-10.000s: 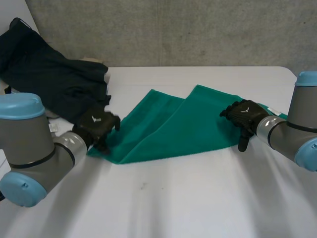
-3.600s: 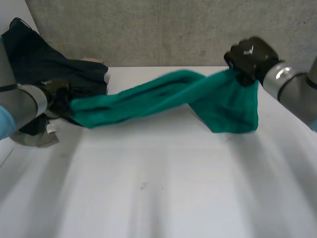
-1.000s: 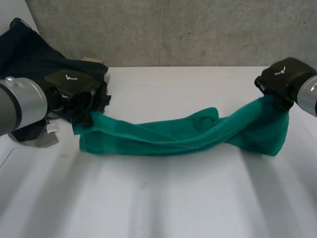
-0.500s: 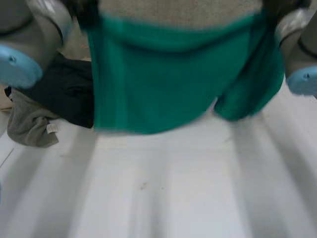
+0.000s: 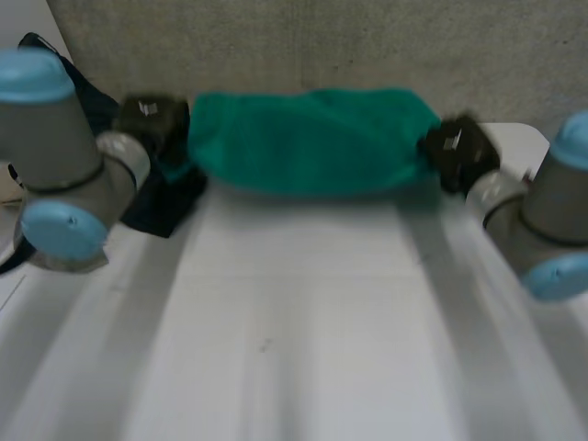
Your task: Fold the laundry.
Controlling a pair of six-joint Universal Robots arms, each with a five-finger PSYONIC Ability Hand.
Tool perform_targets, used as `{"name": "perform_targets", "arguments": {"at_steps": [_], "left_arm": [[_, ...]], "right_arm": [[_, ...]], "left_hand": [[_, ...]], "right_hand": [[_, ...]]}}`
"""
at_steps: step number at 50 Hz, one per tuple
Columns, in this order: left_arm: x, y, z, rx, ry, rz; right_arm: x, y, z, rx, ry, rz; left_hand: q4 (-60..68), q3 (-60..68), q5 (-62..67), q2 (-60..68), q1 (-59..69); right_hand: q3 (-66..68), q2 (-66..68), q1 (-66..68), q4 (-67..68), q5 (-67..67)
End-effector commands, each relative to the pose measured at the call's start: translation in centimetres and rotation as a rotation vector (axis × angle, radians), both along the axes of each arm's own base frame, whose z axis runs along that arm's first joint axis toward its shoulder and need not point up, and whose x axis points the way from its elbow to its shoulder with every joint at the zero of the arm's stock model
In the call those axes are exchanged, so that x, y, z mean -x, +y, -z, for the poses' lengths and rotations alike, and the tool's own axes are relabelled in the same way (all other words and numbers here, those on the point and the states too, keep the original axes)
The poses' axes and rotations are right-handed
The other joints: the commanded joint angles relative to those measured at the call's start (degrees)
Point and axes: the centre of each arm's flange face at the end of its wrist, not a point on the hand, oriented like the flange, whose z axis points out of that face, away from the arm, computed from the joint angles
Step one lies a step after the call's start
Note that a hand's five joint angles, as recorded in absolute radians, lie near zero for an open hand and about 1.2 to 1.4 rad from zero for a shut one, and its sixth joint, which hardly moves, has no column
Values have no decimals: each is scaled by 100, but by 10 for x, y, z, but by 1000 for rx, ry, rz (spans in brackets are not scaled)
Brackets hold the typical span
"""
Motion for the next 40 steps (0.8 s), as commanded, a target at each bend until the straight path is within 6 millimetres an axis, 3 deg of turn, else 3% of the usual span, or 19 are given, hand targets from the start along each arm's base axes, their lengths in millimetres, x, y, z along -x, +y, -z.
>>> {"name": "perform_targets", "arguments": {"at_steps": [1, 2, 4, 6, 10, 14, 25, 33, 38, 40], "left_arm": [[-13, 7, 63, -152, -105, 1], [-16, 6, 64, -154, -111, -1], [-21, 4, 61, -150, -110, -7], [-25, 4, 54, -139, -104, -9], [-31, 7, 41, -117, -94, -15], [-35, 12, 34, -112, -88, -12], [-37, 26, 32, -127, -77, 33], [-39, 25, 36, -140, -77, 30], [-40, 26, 36, -144, -76, 28], [-40, 27, 35, -147, -76, 28]], "right_arm": [[6, 30, 73, -212, 123, -31], [7, 30, 72, -216, 129, -26], [8, 29, 68, -217, 126, -19], [12, 24, 52, -197, 91, 12], [24, 10, 25, -199, -25, 67], [32, -6, 14, -260, -90, 71], [52, -38, 33, -532, 115, 9], [55, -46, 53, -614, 93, 26], [57, -51, 68, -643, 43, 72], [59, -54, 74, -647, 3, 114]], "left_hand": [[1133, 1179, 1346, 1138, 1424], [1133, 1179, 1346, 1138, 1424], [1133, 1179, 1346, 1138, 1424], [1133, 1179, 1346, 1138, 1424], [1133, 1179, 1346, 1138, 1424], [1133, 1179, 1346, 1138, 1424], [1133, 1179, 1346, 1138, 1424], [1133, 1179, 1346, 1138, 1424], [1133, 1179, 1346, 1138, 1424], [1133, 1179, 1346, 1138, 1424]], "right_hand": [[1162, 1242, 1567, 1141, 1183], [-789, -709, -384, -809, -768], [-3287, -3206, -2881, -3307, -3266], [-4171, -4091, -3766, -4192, -4150], [-4257, -4177, -3852, -4277, -4236], [-4206, -4126, -3801, -4227, -4186], [-3887, -3807, -3482, -3907, -3866], [-3669, -3589, -3264, -3689, -3648], [-1839, -1759, -1434, -1860, -1818], [209, 289, 614, 189, 230]]}}
